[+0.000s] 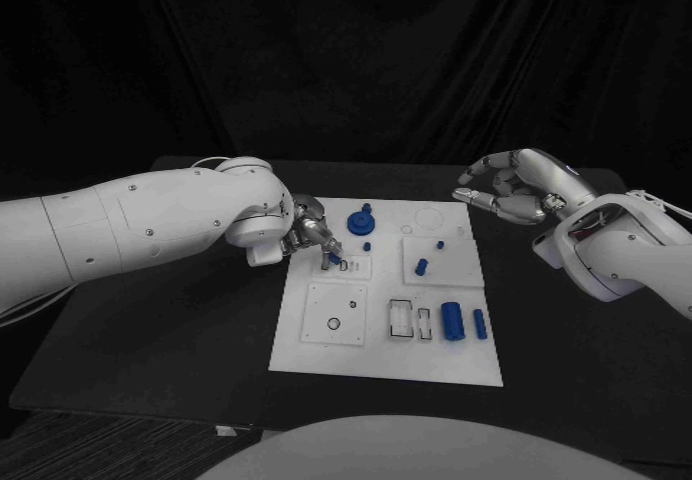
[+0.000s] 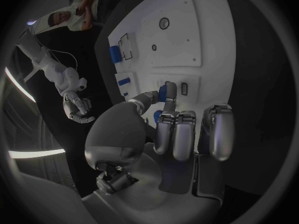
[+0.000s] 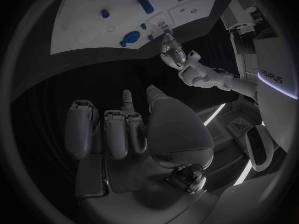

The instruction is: Assemble the parts on the task board

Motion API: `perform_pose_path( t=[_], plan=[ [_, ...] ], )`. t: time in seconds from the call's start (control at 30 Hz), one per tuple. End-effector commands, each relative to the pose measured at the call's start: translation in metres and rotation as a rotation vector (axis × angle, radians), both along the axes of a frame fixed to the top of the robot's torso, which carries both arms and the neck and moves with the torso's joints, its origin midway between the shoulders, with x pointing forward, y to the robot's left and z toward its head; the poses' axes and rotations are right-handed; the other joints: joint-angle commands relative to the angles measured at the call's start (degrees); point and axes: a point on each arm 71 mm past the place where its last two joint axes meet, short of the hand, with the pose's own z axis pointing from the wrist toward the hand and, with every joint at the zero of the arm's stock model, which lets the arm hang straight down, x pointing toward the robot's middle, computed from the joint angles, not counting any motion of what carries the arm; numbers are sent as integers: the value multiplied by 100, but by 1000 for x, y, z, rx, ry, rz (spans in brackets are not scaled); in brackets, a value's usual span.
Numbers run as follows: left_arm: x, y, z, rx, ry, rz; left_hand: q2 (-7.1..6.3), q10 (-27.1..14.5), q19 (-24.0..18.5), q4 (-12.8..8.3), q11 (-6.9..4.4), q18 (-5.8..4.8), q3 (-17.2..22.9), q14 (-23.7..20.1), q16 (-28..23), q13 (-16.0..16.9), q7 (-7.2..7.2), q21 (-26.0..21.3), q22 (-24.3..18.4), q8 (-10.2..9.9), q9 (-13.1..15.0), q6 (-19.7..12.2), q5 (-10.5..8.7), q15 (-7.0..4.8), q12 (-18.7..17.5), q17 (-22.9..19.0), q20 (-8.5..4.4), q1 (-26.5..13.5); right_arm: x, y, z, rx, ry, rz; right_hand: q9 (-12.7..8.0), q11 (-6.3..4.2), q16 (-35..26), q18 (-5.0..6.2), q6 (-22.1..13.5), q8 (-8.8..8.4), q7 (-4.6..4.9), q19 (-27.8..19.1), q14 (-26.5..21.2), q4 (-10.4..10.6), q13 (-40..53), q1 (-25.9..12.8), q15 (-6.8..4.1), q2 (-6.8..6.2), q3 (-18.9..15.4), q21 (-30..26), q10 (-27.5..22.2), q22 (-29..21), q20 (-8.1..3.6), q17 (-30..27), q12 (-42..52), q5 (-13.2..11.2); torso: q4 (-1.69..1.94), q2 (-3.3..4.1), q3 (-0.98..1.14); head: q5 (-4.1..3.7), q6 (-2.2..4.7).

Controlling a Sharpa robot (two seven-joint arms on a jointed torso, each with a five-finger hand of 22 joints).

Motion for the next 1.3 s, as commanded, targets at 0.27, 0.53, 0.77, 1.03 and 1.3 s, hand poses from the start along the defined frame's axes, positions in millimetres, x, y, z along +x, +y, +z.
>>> perform_pose_path(
  t=[0.27,0.53,0.77,1.03,1.3],
  plan=[
    [-2,-5,-2,-50,47,71,91,570,-12,-767,59,50,800,594,15,1468,10,-9,758,40,15,-48,40,34,-4,1508,3,30,0,0,-3,-3,18,-10,-7,12,-45,45,34,28,-3,5,455,-38,1510,103,26,9,2,-43,599,1086,35,885,14,51,3,-1,-7,5,0],
    [-1,-6,-3,-34,29,67,99,564,-9,-766,61,50,802,594,15,1461,13,-8,763,50,26,-63,54,36,-8,1508,5,37,-1,0,-4,-2,19,-9,-7,12,-45,45,34,28,-3,5,455,-38,1510,103,26,9,2,-43,599,1086,35,885,14,51,4,-2,-10,-8,0],
    [1,-5,-2,1,-18,54,99,567,20,-768,62,41,801,594,15,1465,15,14,789,61,36,-71,67,37,-6,1508,6,42,-1,0,-5,-3,20,-8,-9,12,-57,50,34,30,-2,-6,450,-41,1510,116,27,8,2,-68,599,1079,34,864,14,64,1,0,-11,-4,0],
    [-1,-12,-4,22,-24,32,95,597,205,-749,51,-4,762,594,15,1501,9,131,941,390,323,-247,400,25,15,1508,2,51,-1,0,-6,-4,25,-7,-15,15,-66,56,32,36,-1,-18,446,-50,1510,154,28,8,4,-96,599,1070,35,849,14,95,-2,1,-5,21,0],
    [-2,-18,-6,56,-61,3,118,597,277,-728,47,-20,786,594,15,1501,9,169,991,566,470,-379,518,17,15,1508,-6,52,-1,1,-7,-4,25,-4,-25,18,-73,59,28,41,3,-25,444,-56,1510,199,30,12,5,-116,599,1065,37,839,14,154,4,-2,-6,5,0]
  ],
)
